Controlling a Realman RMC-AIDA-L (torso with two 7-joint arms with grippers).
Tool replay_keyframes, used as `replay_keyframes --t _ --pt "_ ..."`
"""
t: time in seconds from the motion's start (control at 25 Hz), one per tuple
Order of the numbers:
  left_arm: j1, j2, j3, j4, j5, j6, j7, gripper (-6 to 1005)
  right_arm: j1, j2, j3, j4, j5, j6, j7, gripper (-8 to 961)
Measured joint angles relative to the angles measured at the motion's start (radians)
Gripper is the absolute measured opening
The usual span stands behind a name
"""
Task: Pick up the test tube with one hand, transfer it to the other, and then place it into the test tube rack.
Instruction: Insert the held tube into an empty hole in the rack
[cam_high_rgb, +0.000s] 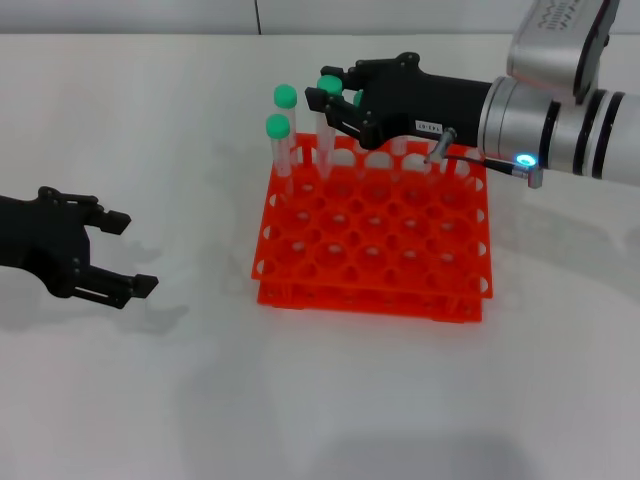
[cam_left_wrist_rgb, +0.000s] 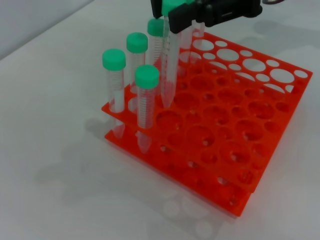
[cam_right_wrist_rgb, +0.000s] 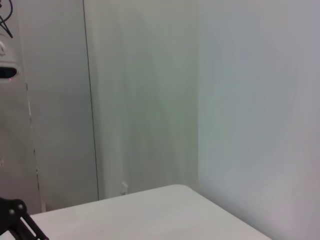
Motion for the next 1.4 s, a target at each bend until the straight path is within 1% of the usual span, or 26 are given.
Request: replay_keyframes --t 0.32,1.12,1.4 --pt "0.000 0.000 0.000 -0.001 0.000 0.000 0.000 890 0.000 0.000 -0.033 0.008 0.064 -0.001 -0.057 268" --pt "-0.008 -0.002 0.000 -0.015 0.000 -0.003 0.012 890 0.009 0.000 -0.034 0.045 0.067 0.002 -0.036 270" --pt "-0.009 -0.002 0.000 -0.022 0.000 -0.006 0.014 890 0.035 0.000 -0.049 0.062 0.067 0.006 -0.011 270"
